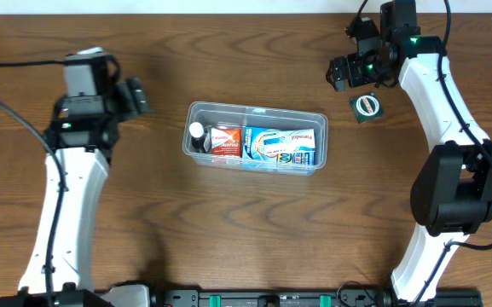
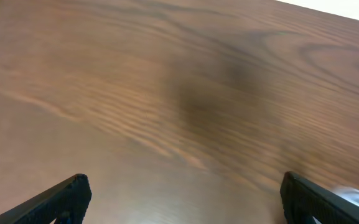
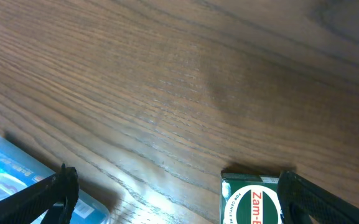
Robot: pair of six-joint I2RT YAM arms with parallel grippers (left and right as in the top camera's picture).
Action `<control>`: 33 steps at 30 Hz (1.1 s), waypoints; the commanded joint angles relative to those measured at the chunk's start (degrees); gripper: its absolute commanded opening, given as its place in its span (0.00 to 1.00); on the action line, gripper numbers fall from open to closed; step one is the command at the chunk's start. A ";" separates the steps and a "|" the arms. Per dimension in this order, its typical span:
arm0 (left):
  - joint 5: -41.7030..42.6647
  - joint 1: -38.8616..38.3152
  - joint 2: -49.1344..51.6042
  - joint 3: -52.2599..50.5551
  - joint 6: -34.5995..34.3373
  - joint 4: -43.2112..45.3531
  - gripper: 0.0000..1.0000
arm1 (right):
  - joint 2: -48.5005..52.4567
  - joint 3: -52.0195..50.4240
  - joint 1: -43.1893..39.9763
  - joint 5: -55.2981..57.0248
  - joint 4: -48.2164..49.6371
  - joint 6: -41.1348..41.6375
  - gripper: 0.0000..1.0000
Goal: Pack container
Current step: 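Lower right gripper over the green Zam-Buk tin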
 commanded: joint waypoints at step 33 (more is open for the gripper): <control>-0.63 2.93 0.61 0.85 0.31 -0.35 0.98 | 0.22 -6.36 -0.72 17.16 0.35 -3.56 0.99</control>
